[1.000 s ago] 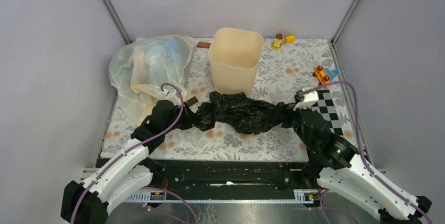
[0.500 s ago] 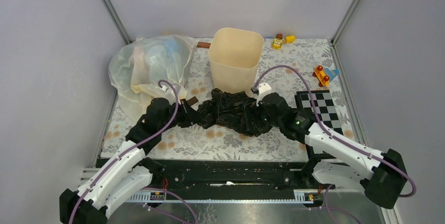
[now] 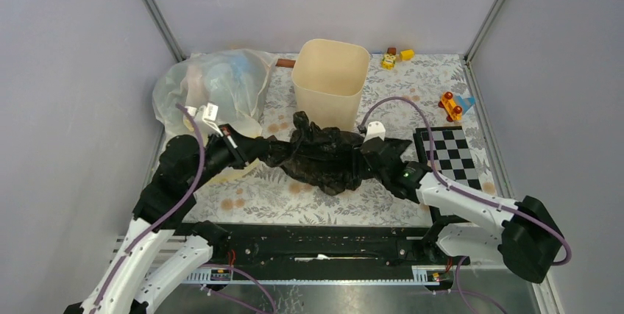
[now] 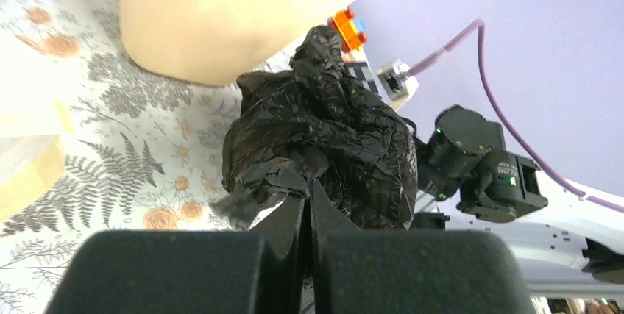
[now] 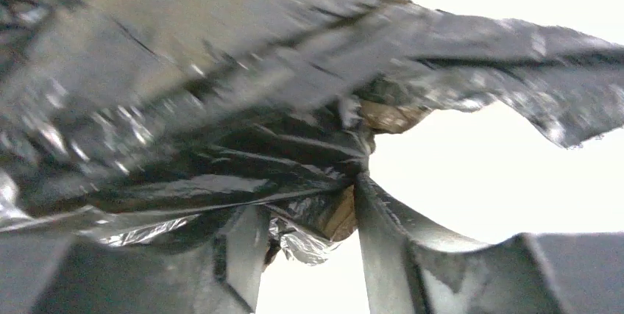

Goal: Put the trash bags into the trash bin

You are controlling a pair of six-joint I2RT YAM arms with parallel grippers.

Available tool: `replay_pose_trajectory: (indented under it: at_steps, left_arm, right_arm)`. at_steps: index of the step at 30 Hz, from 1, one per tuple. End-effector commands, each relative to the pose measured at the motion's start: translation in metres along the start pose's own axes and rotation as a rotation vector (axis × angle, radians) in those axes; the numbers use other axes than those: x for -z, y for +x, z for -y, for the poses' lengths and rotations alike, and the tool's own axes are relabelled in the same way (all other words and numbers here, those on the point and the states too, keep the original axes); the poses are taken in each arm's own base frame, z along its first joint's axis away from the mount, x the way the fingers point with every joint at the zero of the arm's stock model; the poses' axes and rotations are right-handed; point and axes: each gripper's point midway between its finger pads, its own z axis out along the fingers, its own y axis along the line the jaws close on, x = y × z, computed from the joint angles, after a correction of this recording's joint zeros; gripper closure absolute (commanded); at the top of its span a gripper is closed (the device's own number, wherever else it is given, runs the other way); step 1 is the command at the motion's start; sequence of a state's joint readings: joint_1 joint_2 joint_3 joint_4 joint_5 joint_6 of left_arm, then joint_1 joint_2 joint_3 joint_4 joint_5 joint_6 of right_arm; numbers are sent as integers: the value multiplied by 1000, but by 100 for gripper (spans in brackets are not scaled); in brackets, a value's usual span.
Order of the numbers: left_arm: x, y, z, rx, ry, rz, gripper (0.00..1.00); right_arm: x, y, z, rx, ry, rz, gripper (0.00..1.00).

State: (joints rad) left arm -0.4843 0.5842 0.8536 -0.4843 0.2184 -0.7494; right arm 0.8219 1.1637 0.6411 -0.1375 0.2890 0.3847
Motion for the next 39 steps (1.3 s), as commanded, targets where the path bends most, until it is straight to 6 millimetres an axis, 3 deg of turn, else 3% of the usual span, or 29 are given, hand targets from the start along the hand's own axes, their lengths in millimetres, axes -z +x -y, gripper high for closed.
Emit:
replay_pose_trajectory:
  at_steps: [1,5,9,11,14,19,24,28,34,39]
  left_arm:
    - [31,-46,14,-42,-56,169,100]
    - [44,-62,10,-56,-109,242,100]
    - [45,-62,16,-52,-87,242,100]
    - [45,-62,23,-52,-50,234,98]
    - [43,-59,31,-68,-3,219,77]
    - [36,-57,26,-69,-26,197,73]
    - [33,-58,14,-88,-77,212,31]
    - [35,-59,-24,-79,-255,247,3]
    - [59,-72,-61,-15,-452,389,1]
    - [85,-83,-88,15,-627,491,1]
  right_arm:
    - [12,-22,32,-90,158,144,55]
    - [32,-32,48,-156,196,245,80]
    - [57,-50,44,-206,113,358,82]
    - [66,-58,31,-183,20,386,83]
    - [80,-68,4,-161,-125,374,84]
    - [112,-95,-20,-217,-249,380,83]
    - [136,-113,-38,-246,-281,250,78]
    - [135,-119,-44,-253,-229,130,78]
    - [117,-122,-56,-278,-229,43,79]
    - [79,-106,-53,-322,-180,-94,82]
